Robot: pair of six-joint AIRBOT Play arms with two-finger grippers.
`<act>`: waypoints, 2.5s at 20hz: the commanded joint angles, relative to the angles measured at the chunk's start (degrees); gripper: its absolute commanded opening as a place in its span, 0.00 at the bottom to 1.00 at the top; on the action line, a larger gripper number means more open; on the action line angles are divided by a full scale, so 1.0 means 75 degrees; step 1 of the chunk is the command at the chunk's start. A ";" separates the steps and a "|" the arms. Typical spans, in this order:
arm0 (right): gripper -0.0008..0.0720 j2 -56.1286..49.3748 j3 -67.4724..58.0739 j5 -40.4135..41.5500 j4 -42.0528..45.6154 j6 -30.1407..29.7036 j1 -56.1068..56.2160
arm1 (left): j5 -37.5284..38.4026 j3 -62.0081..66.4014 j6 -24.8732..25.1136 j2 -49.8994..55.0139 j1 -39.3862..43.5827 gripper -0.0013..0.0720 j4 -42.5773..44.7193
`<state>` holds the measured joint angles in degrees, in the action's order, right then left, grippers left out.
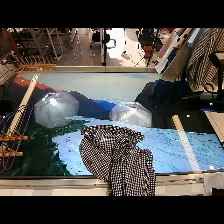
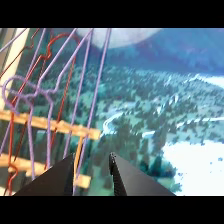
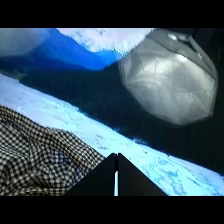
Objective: Fold the clothes and pants, and hang the long-sleeved shirts on hangers.
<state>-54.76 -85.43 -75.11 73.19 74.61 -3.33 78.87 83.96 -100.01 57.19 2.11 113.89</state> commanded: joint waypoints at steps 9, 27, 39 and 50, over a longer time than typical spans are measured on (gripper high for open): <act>0.70 -0.0073 0.1151 -0.1274 -0.1014 0.0562 0.0006 | -0.0697 -0.1160 0.0769 0.0321 0.0006 0.80 -0.3273; 0.72 -0.3066 0.5406 0.2833 -0.4272 0.1518 0.0000 | -0.3182 -0.2197 0.2168 0.4975 0.0676 0.80 -0.9264; 0.04 -0.3107 -0.0338 0.0909 -0.2212 0.1107 0.0396 | -0.1355 0.1597 0.2538 0.4470 -0.0233 0.03 -1.0282; 0.05 -0.2235 -0.2509 0.1364 -0.0318 0.1443 0.3156 | 0.0140 0.2256 0.2218 0.2302 -0.0574 0.04 -0.8629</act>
<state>-70.04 -109.32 -68.66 68.86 85.19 14.72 76.90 107.13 -82.35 77.36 -3.05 43.90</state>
